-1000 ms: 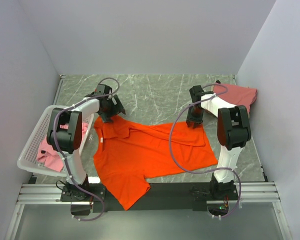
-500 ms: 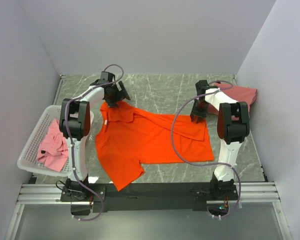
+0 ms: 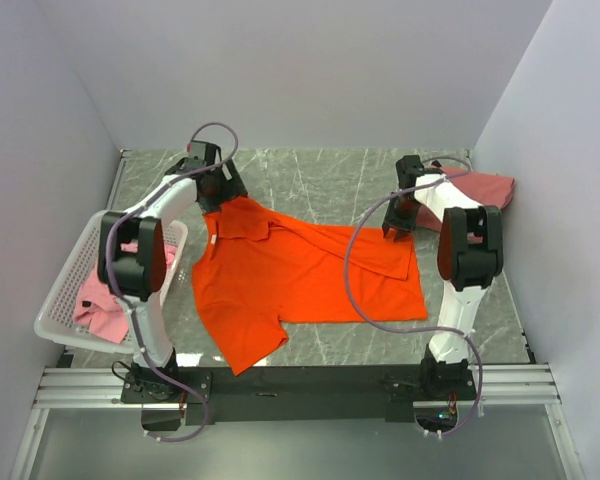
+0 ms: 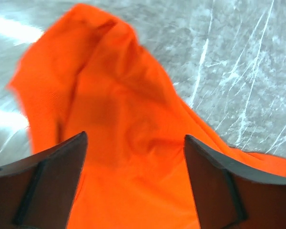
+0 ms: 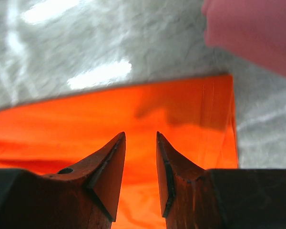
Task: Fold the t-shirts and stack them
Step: Fold the tshirt
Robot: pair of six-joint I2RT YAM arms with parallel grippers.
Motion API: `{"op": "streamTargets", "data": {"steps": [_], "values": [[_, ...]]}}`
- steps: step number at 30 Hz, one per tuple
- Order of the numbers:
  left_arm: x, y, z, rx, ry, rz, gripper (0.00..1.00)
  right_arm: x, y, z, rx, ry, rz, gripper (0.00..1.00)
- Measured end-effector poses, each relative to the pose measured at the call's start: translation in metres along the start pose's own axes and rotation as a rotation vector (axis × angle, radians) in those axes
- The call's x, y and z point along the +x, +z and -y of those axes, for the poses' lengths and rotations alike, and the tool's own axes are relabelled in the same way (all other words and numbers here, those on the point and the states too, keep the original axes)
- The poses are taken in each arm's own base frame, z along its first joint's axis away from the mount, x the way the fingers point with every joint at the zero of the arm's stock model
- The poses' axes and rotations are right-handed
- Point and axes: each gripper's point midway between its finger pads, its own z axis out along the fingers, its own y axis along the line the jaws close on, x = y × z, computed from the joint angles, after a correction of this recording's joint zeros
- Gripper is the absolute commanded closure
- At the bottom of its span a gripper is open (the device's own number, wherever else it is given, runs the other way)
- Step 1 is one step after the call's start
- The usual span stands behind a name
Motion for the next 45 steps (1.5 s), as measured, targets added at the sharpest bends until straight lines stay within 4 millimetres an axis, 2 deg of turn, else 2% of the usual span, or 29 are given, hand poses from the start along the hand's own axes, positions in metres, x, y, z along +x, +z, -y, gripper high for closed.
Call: {"op": "streamTargets", "data": {"steps": [1,3,4,9,14,18,24,25,30,31,34,39,41,45], "values": [[-0.002,-0.009,-0.002,-0.012,-0.006,0.021,0.23,0.0,-0.007,-0.002,-0.011,-0.002,0.012,0.6],[-0.001,-0.02,-0.009,-0.039,-0.016,0.047,0.28,0.001,-0.02,-0.004,-0.03,-0.008,0.041,0.6],[0.001,-0.021,-0.013,-0.051,-0.016,0.049,0.33,0.003,-0.029,-0.005,-0.04,-0.011,0.056,0.6],[0.034,-0.006,-0.046,-0.149,-0.02,-0.023,0.37,0.018,-0.062,-0.014,-0.09,-0.043,0.115,0.6],[0.049,0.012,-0.065,-0.217,-0.016,-0.066,0.37,0.041,-0.078,-0.024,-0.124,-0.084,0.13,0.6],[0.042,0.013,-0.067,-0.236,-0.012,-0.042,0.37,0.054,-0.084,-0.029,-0.138,-0.1,0.129,0.6],[0.042,0.015,-0.072,-0.257,-0.004,-0.038,0.51,0.068,-0.083,-0.023,-0.131,-0.1,0.12,0.6],[0.042,0.015,-0.072,-0.257,-0.003,-0.038,0.57,0.07,-0.083,-0.021,-0.129,-0.1,0.117,0.6],[0.043,0.016,-0.073,-0.259,0.004,-0.041,0.69,0.073,-0.083,-0.018,-0.121,-0.099,0.119,0.6],[0.043,0.016,-0.073,-0.259,0.005,-0.042,0.76,0.073,-0.082,-0.017,-0.119,-0.099,0.119,0.6],[0.045,0.016,-0.074,-0.261,0.004,-0.046,0.84,0.074,-0.082,-0.016,-0.113,-0.098,0.121,0.6],[0.046,0.015,-0.075,-0.264,0.005,-0.05,0.83,0.073,-0.082,-0.015,-0.11,-0.098,0.123,0.6],[0.045,0.015,-0.074,-0.265,0.005,-0.05,0.78,0.073,-0.082,-0.015,-0.108,-0.098,0.123,0.6],[0.045,0.01,-0.074,-0.265,0.006,-0.05,0.76,0.074,-0.08,-0.014,-0.107,-0.098,0.121,0.6]]}}
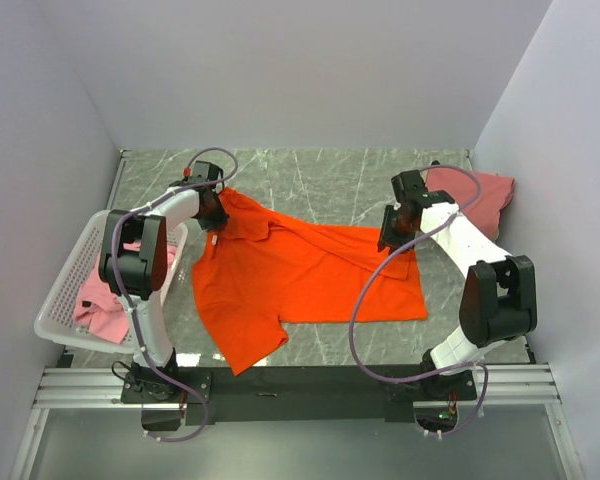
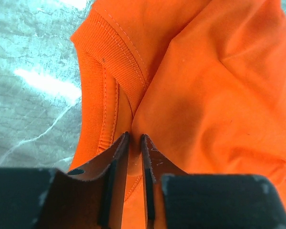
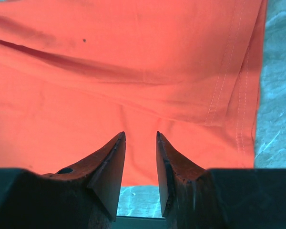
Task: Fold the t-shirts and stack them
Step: Fold the tshirt
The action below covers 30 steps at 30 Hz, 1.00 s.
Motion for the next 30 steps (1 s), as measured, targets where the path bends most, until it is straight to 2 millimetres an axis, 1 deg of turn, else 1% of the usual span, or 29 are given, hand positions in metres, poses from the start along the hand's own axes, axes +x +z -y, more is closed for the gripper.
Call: {"op": "streamTargets", "data": {"steps": [2,5,12,13,17,20,27,30], "values": [[-0.001,-0.002,0.0,0.002,0.0,0.002,0.76,0.003,0.002,0.002,0.004,0.0,-0.009,0.6],[-0.001,-0.002,0.0,0.002,0.0,0.003,0.78,0.006,0.004,0.003,0.007,0.0,-0.015,0.6],[-0.001,-0.004,0.0,0.003,0.003,0.002,0.99,0.006,0.002,0.003,0.004,0.0,-0.008,0.6],[-0.001,-0.004,0.0,0.003,0.005,0.003,0.99,0.006,0.002,0.003,0.003,0.0,-0.006,0.6],[-0.001,-0.006,0.0,0.004,0.008,0.003,0.99,0.008,0.002,0.004,0.003,0.0,-0.007,0.6],[-0.002,-0.011,0.0,0.005,0.007,0.004,0.99,0.009,0.002,0.004,0.002,-0.002,-0.006,0.6],[-0.012,-0.04,0.007,0.05,0.002,0.038,0.99,0.012,0.003,0.005,0.004,-0.002,-0.009,0.6],[-0.008,-0.048,0.006,0.063,0.002,0.04,0.99,0.011,0.004,0.005,0.002,-0.003,-0.007,0.6]]}}
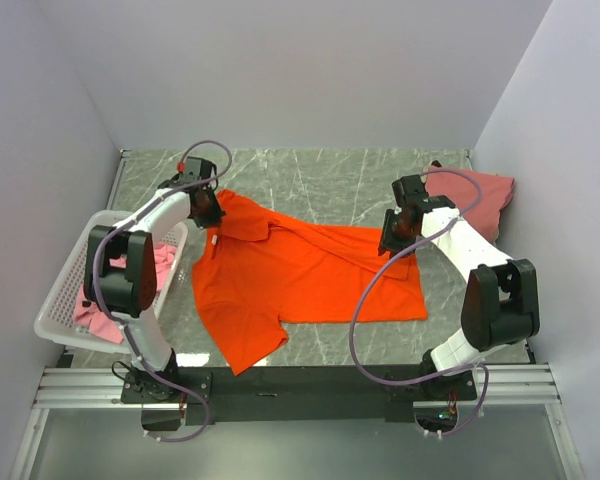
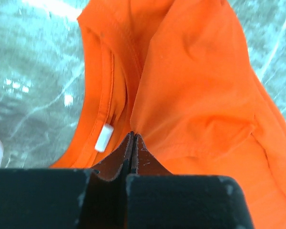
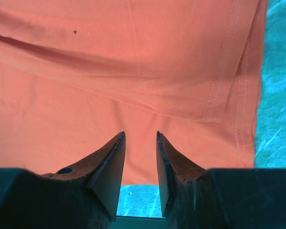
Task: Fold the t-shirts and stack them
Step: Fold the tshirt
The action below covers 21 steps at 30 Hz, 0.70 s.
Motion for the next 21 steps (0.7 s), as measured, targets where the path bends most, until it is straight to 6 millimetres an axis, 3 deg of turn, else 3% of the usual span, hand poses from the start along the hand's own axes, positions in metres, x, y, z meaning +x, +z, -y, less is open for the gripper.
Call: {"op": "streamTargets", "data": {"steps": [10,17,21], "values": [[0.048,-0.014,-0.023,-0.012,0.001,-0.106,0.99,0.014,0.008,0.006,0.014,-0.002,-0.032,0.6],[0.047,-0.035,-0.02,0.025,-0.002,-0.087,1.0,0.016,0.009,0.004,0.009,-0.01,-0.034,0.6],[0.06,-0.037,-0.027,0.019,-0.002,-0.111,1.0,0.017,0.009,0.003,0.006,-0.013,-0.031,0.6]]}}
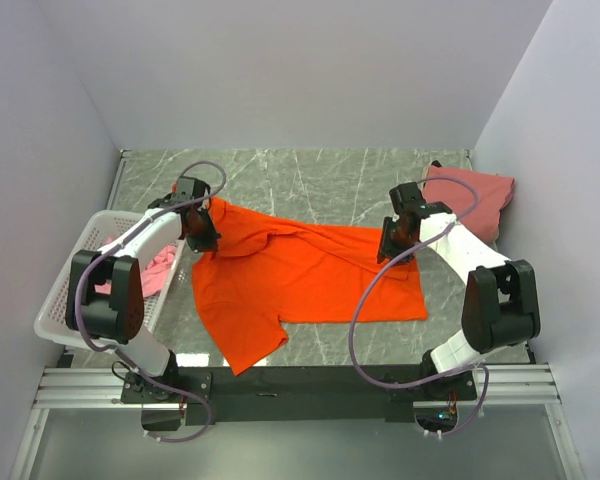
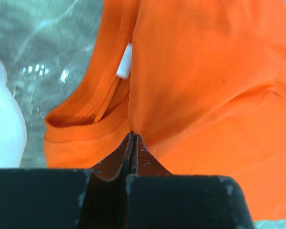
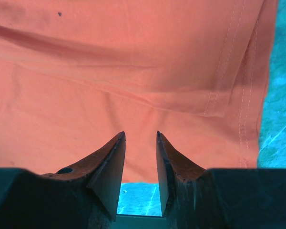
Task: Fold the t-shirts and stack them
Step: Fold the tshirt
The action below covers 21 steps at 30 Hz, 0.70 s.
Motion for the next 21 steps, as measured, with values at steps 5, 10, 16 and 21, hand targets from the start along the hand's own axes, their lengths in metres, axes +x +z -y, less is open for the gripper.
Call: {"op": "streamTargets", "data": {"steps": [5,10,16,21], "values": [[0.019,0.001,-0.01,-0.01,-0.018,-0.036,1.0,0.003,-0.001,0.0,-0.002,-0.003,0.002,0.6],[0.039,-0.003,-0.018,-0.003,-0.035,-0.064,0.99,0.006,-0.001,0.002,-0.001,-0.004,-0.001,0.6],[0.046,-0.002,-0.021,-0.006,-0.043,-0.082,0.99,0.007,-0.001,0.002,0.0,-0.005,-0.001,0.6],[0.044,-0.009,-0.019,0.008,-0.046,-0.065,0.99,0.006,0.0,0.003,0.011,-0.006,0.002,0.59]]}}
